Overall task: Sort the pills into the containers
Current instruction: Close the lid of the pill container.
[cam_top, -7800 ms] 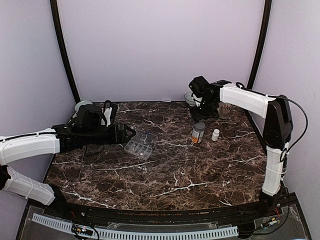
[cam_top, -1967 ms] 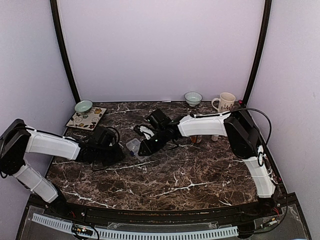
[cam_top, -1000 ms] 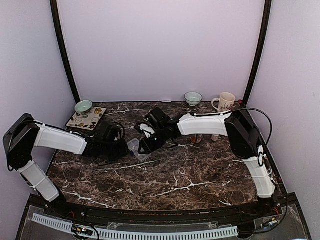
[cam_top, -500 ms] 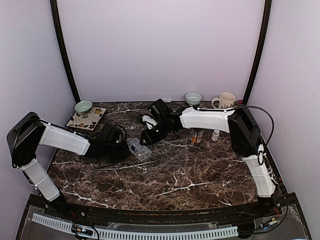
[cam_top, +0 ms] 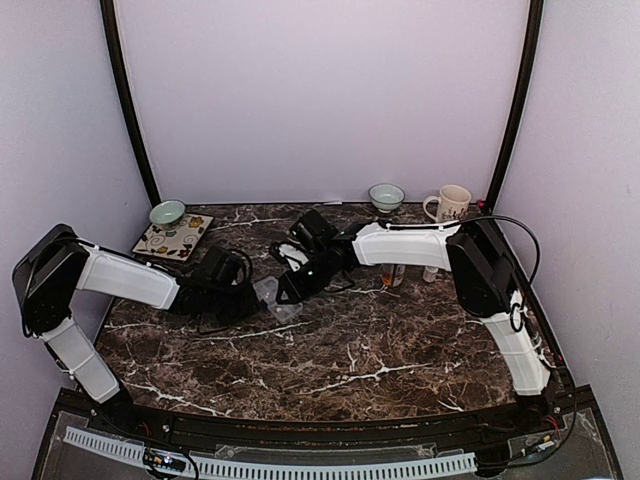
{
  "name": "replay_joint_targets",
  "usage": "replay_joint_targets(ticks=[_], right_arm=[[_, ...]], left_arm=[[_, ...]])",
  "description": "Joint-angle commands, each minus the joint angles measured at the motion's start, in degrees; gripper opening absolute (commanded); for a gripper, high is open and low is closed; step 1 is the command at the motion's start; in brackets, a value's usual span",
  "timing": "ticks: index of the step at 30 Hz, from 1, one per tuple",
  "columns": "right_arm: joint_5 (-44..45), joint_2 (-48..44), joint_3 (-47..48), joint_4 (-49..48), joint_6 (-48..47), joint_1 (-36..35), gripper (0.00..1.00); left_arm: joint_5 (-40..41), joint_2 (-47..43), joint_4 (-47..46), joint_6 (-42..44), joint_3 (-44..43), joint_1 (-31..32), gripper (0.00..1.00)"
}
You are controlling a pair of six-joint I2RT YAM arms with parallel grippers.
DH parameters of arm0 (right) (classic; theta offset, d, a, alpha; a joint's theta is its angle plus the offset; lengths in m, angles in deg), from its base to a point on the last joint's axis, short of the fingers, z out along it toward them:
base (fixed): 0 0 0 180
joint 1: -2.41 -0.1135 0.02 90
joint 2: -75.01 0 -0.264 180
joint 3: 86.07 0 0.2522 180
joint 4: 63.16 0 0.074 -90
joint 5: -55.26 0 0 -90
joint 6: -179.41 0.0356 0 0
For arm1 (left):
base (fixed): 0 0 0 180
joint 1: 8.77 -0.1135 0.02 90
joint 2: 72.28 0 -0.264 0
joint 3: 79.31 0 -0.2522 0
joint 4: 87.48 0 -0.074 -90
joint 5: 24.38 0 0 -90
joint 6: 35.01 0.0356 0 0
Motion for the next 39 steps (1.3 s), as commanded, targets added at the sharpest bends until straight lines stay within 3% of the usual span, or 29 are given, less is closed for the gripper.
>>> replay_joint_targets(ticks=[1, 8, 17, 39], right_arm=[[-1.08, 0.26, -1.57, -0.90, -0.64, -1.37, 0.37], [-0.34, 0.87, -1.50, -0.60, -0.64, -1.90, 0.37], [1.21, 2.12, -0.47, 1.56, -0.34, -1.91, 0.37], [1.87, 6.20, 3.32, 6.80, 0.09, -1.77, 0.34]], left_arm=[[2.02, -3.79, 2.67, 0.59, -0.15, -0.36, 0.00], [2.72, -5.48, 2.15, -0.23, 1.68, -0.40, 0.00], [-1.59, -0.08, -0.67, -0.11, -0.10, -0.29, 0.00], [-1.68, 5.86, -2.20, 0.12, -4.27, -0.28, 0.00]])
